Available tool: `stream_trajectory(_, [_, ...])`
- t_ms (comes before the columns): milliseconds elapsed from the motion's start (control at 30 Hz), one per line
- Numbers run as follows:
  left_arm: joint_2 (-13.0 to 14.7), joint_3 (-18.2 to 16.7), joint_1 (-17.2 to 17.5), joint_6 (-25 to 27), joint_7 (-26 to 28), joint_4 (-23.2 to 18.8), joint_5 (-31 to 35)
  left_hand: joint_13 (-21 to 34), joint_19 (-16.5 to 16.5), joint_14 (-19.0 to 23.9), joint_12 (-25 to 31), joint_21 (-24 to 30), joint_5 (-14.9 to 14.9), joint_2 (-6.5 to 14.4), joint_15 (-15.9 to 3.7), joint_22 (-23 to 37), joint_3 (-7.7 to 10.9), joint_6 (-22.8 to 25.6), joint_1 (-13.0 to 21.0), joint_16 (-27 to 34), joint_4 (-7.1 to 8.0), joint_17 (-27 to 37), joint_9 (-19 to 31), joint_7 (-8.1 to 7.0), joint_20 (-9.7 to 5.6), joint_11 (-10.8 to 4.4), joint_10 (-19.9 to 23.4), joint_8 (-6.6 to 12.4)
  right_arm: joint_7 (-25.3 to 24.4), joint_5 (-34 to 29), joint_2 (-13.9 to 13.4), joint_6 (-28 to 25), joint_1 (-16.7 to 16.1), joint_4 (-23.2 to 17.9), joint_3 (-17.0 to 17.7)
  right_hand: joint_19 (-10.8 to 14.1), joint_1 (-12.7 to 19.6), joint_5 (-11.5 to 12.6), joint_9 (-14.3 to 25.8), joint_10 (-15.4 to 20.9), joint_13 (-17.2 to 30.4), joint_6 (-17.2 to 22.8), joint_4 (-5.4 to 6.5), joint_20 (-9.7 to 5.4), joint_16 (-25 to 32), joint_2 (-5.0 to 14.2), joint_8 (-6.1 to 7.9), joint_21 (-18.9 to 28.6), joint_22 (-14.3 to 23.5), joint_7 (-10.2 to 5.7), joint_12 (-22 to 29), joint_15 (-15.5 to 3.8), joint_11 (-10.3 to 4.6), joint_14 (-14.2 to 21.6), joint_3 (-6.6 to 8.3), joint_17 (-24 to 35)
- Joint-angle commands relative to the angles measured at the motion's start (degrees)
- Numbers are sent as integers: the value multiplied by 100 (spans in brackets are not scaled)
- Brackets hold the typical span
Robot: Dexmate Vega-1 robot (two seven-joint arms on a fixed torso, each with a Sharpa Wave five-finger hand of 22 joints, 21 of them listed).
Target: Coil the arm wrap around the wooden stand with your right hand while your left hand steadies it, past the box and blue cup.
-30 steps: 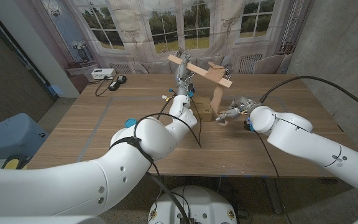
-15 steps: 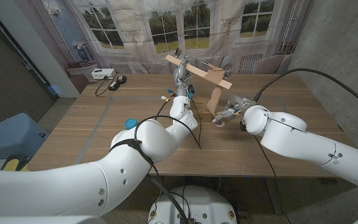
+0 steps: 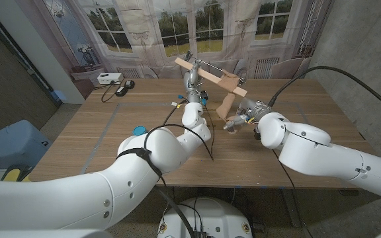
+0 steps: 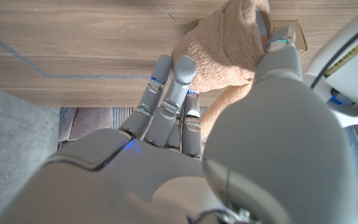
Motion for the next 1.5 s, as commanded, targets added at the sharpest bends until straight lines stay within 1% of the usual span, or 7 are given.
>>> stream_trajectory(33, [233, 1057, 19, -113, 849, 182, 52, 763, -21, 2, 695, -3, -9, 93, -1, 16, 463, -22, 14, -21, 472, 14, 5, 15, -586, -101, 68, 36, 903, -2472, 108, -74, -709, -359, 83, 55, 2094, -1, 22, 2152, 4, 1586, -24, -515, 17, 2098, 30, 57, 0, -925, -37, -251, -1004, 17, 15, 17])
stream_trajectory(233, [359, 1639, 29, -46, 1369, 182, 79, 763, -17, 4, 698, -2, -9, 93, -1, 14, 463, -20, 12, -21, 472, 15, 5, 25, -587, -100, 77, 49, 2317, -4600, 476, -74, -1088, -176, 148, -8, 2066, -1, 15, 2109, 51, 1565, -4, -558, 5, 2090, 20, 36, 2, -966, -33, -249, -1028, 0, -5, 16])
stream_trajectory(400, [454, 2116, 25, -1, 1546, 182, -169, 763, -20, 5, 698, 2, -8, 93, 0, 18, 464, -12, 10, -22, 473, 16, -9, 35, -588, -102, 79, 59, 2670, -5398, 555, -74, -1054, -124, -32, -10, 2055, 3, 13, 2098, 92, 1563, 6, -579, -4, 2087, 21, 34, 2, -985, -21, -251, -1048, -16, -16, 17])
stream_trajectory(500, [496, 2321, 22, 13, 1568, 182, -320, 762, -18, 6, 702, 3, -9, 94, -1, 16, 464, -30, 9, -23, 472, 16, 1, 25, -583, -92, 95, 69, 2371, -5647, 577, 53, -1186, -113, -29, -10, 2053, 7, 12, 2098, 99, 1568, 8, -588, -6, 2085, 23, 33, 2, -1009, -21, -253, -1068, -20, -22, 18])
stream_trajectory(900, [616, 2895, 41, -8, 1662, 182, -640, 763, -10, 10, 697, 12, -8, 96, 0, 26, 469, -32, 5, -24, 473, 16, -18, 21, -579, -101, 82, 100, 241, -5533, 1131, 1942, -2857, 221, 1475, -17, 2006, 22, 11, 2088, 109, 1546, 46, -636, -23, 2092, 21, 21, -1, -1076, -35, -255, -1131, -25, -53, 16])
stream_trajectory(1300, [684, 3317, 96, -313, 1693, 182, -870, 764, -3, 12, 696, 1, -8, 94, 0, 13, 471, -34, 0, -25, 475, 16, -38, 22, -584, -90, 83, 125, -164, -5822, 1663, 3008, -3458, 417, 2197, -5, 1990, 35, 18, 2100, 90, 1558, 61, -649, -33, 2098, 35, 18, -1, -1094, -54, -255, -1155, -16, -70, 16])
stream_trajectory(1500, [603, 2945, 128, -527, 591, 182, -1329, 763, 6, 26, 695, 7, -5, 99, -2, 15, 476, -70, 1, -35, 474, 1, -39, 101, -582, -12, 72, 131, -326, -5979, 1958, 3379, -3553, 583, 2472, 5, 1992, 41, 18, 2090, 102, 1558, 60, -649, -38, 2099, 37, 18, -2, -1105, -56, -254, -1160, -11, -73, 15])
